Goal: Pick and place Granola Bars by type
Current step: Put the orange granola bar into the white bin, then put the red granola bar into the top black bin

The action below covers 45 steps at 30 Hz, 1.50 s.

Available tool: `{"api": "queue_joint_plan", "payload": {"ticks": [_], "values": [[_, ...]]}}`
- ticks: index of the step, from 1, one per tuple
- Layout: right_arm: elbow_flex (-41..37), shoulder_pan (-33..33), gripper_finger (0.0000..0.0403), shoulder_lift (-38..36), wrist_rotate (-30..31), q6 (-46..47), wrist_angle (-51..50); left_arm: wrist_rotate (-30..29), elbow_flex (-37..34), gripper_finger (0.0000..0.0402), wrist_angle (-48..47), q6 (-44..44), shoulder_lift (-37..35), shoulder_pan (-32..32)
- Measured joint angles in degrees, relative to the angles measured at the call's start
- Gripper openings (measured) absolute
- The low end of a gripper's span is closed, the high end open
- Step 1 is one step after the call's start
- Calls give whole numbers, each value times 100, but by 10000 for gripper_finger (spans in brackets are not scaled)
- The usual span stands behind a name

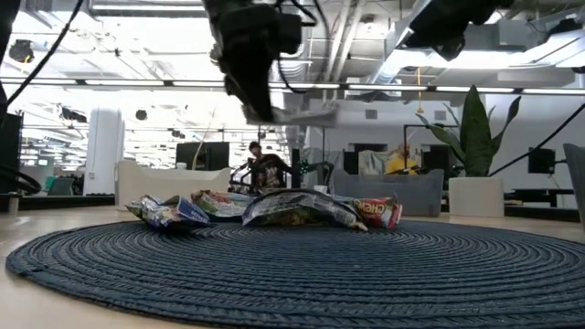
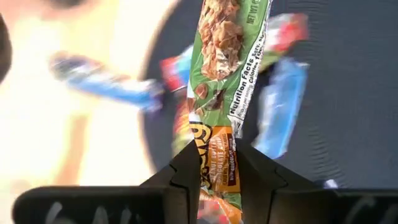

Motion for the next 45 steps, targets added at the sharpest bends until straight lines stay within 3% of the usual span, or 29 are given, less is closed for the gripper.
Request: {"api": "queue_joint_plan", "payload": {"ticks": [7, 16, 25, 33, 39, 45], "values": [[0, -250, 119, 0, 373, -272, 372, -712, 0, 71, -1268, -659, -429, 754], [0, -525, 119, 0, 931, -293, 486, -1269, 0, 71, -2022, -858, -492, 1876], [0, -593, 119, 0, 939, -433, 482, -1352, 0, 71, -3212, -947, -481, 2724], [0, -623, 119, 0, 1021, -458, 477, -1503, -232, 78, -3232, -898, -480, 3020], [0, -623, 119, -1, 1049, -537, 477, -1212, -467, 126, -3032, -802, -477, 3010], [0, -623, 119, 0, 1031, -535, 473, -1453, -474, 171, -3028, -816, -477, 2967]]}}
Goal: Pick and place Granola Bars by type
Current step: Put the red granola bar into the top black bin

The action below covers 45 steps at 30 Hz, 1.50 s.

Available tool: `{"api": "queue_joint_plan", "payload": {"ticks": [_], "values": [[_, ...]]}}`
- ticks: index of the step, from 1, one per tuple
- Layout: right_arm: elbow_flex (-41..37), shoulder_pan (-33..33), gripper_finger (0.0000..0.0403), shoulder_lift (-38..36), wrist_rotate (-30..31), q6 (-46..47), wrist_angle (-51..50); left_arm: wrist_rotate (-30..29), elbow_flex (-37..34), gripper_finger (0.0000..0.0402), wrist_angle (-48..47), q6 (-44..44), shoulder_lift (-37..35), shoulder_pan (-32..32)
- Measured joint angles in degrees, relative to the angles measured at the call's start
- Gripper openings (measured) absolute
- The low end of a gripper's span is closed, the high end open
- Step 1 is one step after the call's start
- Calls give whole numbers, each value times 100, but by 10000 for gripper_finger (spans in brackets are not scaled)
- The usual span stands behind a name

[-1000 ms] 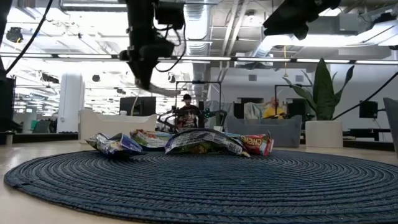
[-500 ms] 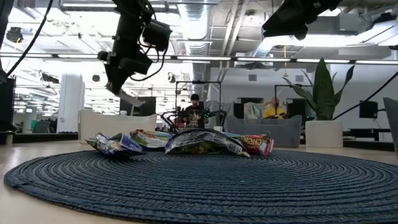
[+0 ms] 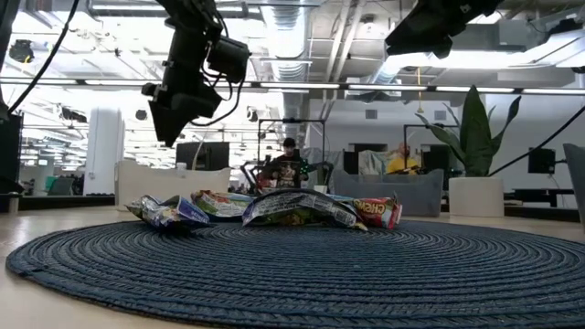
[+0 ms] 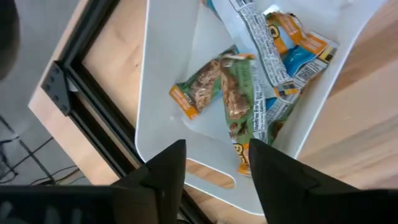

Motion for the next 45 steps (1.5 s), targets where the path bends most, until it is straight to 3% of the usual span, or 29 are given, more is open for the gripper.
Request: {"api": "queue_joint_plan", "payload": {"ticks": [6, 11, 19, 31, 36, 41, 45], "values": [[0, 0, 119, 0, -199, 374, -45, -91, -4, 175, 580, 57, -265, -209], [92, 0, 119, 70, -303, 1062, -664, 674, -4, 163, 1737, 541, -1021, -555], [719, 35, 119, 996, -615, 1127, -1224, 1517, -86, 143, 3268, 842, -2333, -884], [907, 174, 120, 2244, -1194, 1621, -1037, 2293, -2321, 141, 5772, -71, -3803, -1082], [907, 106, 154, 2724, -1722, 2030, -820, 2424, -3040, 141, 6178, -482, -4443, -1166], [1038, 69, 211, 3399, -2113, 2251, -789, 2421, -3276, 141, 6145, -562, -5040, -1206], [1333, 49, 234, 3869, -2009, 2251, -711, 2354, -3279, 141, 6113, -495, -5376, -1206]]}}
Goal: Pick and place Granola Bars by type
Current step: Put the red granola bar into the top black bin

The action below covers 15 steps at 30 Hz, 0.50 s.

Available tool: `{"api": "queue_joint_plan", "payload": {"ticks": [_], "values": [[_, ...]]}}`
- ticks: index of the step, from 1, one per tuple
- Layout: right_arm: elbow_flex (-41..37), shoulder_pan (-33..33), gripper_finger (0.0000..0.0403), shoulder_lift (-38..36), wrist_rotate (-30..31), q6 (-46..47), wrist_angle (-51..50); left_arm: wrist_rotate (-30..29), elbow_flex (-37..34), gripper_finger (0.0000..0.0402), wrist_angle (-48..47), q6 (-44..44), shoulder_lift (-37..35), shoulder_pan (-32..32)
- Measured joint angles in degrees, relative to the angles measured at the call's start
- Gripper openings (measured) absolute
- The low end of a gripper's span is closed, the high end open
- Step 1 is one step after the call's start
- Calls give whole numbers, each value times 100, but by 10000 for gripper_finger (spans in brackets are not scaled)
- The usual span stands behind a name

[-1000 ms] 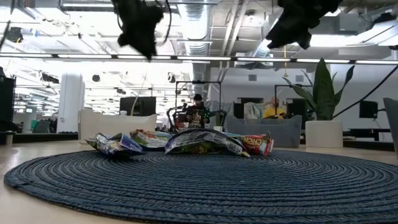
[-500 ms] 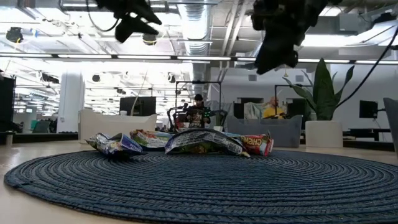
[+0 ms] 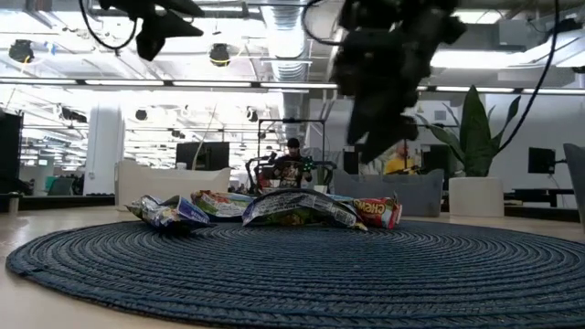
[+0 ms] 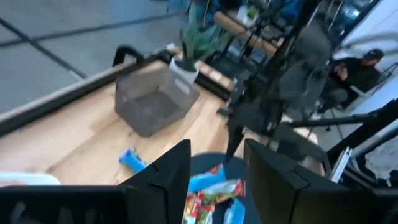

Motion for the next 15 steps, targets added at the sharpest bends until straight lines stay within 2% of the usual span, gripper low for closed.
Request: {"api": "queue_joint_plan", "payload": {"ticks": [7, 15], "values": [[445, -156, 223, 749, 74, -266, -118, -24, -4, 141, -179, 32, -306, 9], [601, -396, 200, 1332, 226, -337, -586, -13, -4, 141, -213, 8, -400, 2]]}}
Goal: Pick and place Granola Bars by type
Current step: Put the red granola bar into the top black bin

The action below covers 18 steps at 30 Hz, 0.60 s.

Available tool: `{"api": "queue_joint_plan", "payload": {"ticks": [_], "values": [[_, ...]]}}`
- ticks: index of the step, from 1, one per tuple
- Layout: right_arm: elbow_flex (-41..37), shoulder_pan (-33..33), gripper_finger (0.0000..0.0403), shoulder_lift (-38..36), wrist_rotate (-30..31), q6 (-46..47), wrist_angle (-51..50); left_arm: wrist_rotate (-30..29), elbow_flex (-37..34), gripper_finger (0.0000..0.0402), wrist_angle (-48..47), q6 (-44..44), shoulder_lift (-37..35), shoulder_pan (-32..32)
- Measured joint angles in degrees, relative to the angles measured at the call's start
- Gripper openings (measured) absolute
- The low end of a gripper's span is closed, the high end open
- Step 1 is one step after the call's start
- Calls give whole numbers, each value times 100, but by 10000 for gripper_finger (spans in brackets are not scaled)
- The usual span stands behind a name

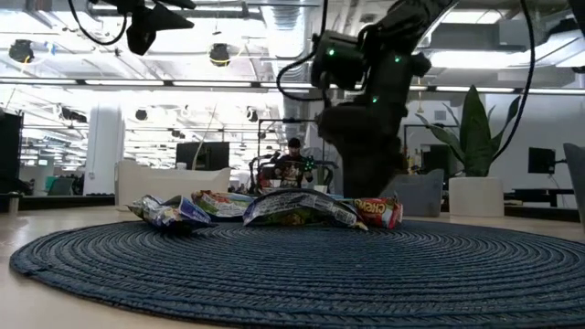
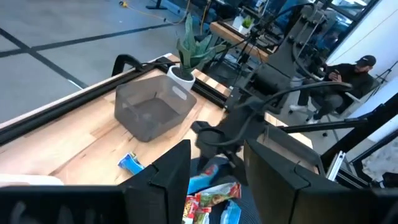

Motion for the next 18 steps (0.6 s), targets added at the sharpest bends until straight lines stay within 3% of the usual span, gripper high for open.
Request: {"api": "queue_joint_plan", "payload": {"ticks": [9, 18], "values": [[12, -66, 170, 56, 4, -118, -3, 30, 0, 141, -7, 23, 0, -2], [13, -73, 75, 47, 24, -118, -11, 7, 0, 141, -10, 35, 0, 0]]}}
